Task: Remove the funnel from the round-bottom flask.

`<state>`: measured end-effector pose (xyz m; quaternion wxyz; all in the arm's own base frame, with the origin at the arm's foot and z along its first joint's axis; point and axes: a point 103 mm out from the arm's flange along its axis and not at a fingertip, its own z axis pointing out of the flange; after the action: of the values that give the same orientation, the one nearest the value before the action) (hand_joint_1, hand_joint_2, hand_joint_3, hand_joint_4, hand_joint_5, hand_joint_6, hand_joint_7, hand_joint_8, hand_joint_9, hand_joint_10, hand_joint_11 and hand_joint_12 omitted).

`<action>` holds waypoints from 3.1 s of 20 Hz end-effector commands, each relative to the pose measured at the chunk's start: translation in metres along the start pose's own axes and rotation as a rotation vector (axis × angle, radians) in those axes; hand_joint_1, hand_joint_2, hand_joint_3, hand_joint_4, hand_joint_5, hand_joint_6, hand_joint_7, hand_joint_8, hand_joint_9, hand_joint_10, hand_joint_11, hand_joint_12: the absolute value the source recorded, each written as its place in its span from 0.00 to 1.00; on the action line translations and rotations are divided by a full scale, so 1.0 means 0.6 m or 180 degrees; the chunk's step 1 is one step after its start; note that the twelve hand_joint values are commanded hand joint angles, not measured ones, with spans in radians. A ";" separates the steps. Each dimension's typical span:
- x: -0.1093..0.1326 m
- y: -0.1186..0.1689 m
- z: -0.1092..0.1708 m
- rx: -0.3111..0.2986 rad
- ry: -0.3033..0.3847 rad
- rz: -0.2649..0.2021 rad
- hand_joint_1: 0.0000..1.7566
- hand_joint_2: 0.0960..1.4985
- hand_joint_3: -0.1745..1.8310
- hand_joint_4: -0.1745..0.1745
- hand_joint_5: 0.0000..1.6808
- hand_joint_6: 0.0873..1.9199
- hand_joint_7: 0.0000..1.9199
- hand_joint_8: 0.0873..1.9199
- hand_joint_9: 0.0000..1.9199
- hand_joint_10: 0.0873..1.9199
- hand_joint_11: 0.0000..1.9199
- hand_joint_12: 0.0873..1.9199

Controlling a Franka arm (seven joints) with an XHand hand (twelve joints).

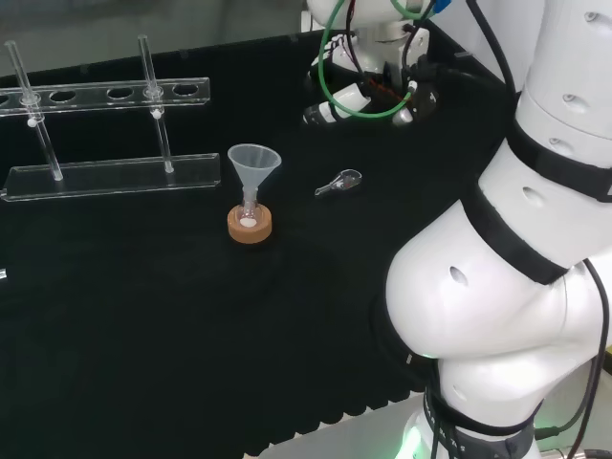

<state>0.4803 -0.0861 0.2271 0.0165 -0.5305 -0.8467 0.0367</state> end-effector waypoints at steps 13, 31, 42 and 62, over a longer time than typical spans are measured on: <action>0.065 0.077 0.070 0.0317 0.0662 -0.0011 0.13 0.42 0.16 0.17 0.05 0.00 0.00 0.12 0.00 0.48 0.06 0.81; 0.115 0.072 0.080 0.0718 0.0973 0.0107 0.09 0.41 0.13 0.13 0.02 0.00 0.00 0.04 0.00 0.40 0.00 0.82; 0.132 0.061 0.090 0.0694 0.0960 0.0104 0.09 0.41 0.13 0.10 0.03 0.00 0.00 0.04 0.00 0.40 0.00 0.82; 0.179 0.062 0.151 0.0655 0.0800 0.0231 0.10 0.42 0.12 0.11 0.03 0.00 0.00 0.03 0.00 0.42 0.01 0.83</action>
<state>0.4610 0.0223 0.1323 0.1768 -0.5560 -0.8104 0.0531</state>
